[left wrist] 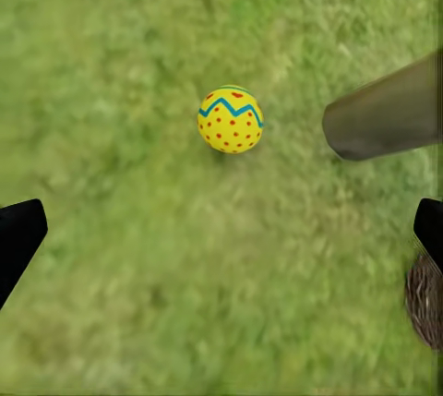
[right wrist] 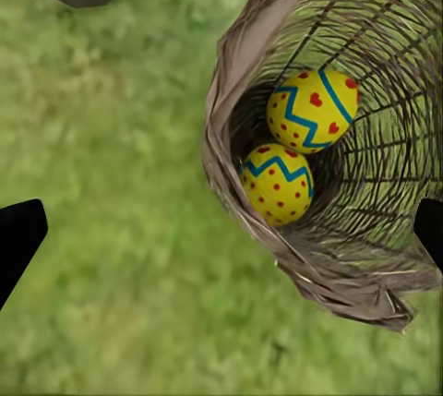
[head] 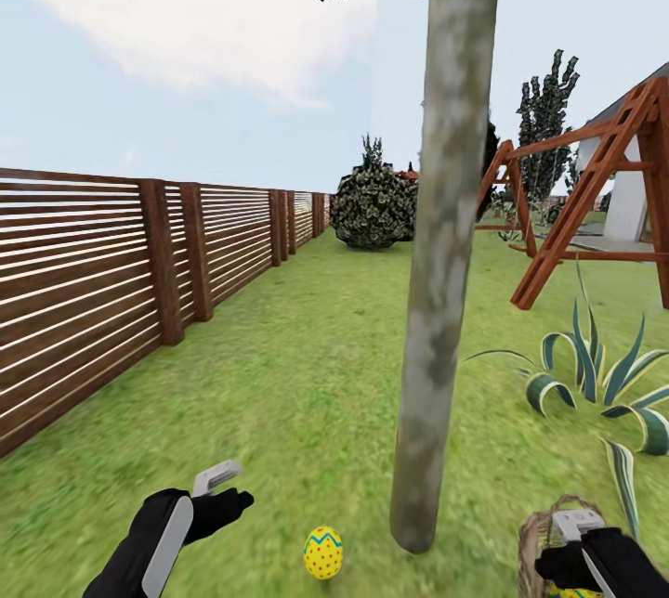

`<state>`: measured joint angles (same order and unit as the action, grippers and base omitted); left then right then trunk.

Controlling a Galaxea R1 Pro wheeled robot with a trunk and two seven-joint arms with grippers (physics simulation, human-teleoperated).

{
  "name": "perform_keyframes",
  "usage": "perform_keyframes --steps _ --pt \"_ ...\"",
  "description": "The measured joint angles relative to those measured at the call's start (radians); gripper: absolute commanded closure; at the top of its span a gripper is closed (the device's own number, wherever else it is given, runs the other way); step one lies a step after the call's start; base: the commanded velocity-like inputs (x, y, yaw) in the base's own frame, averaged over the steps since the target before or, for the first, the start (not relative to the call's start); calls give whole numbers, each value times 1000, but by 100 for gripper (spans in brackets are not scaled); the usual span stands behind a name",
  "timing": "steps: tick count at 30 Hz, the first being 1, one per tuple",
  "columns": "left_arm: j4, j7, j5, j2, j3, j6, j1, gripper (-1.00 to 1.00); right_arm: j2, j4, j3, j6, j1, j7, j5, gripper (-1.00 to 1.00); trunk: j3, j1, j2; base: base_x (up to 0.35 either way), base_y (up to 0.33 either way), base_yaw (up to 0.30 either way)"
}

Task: Take the three Easter eggs out of the wicker basket on the lawn in the garden, then place them on the lawn next to a single tree (choose any tree) so that all three eggs are next to the same tree and none are left in the basket.

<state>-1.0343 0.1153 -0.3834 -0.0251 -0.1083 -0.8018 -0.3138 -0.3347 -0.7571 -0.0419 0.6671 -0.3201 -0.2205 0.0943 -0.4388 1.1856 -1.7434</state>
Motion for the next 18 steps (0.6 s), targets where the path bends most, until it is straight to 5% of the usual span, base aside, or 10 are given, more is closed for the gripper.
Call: perform_keyframes --steps 18 --pt "-1 0 0 0 -1 9 0 -100 0 0 0 0 0 0 0 -100 0 0 0 266 -205 0"
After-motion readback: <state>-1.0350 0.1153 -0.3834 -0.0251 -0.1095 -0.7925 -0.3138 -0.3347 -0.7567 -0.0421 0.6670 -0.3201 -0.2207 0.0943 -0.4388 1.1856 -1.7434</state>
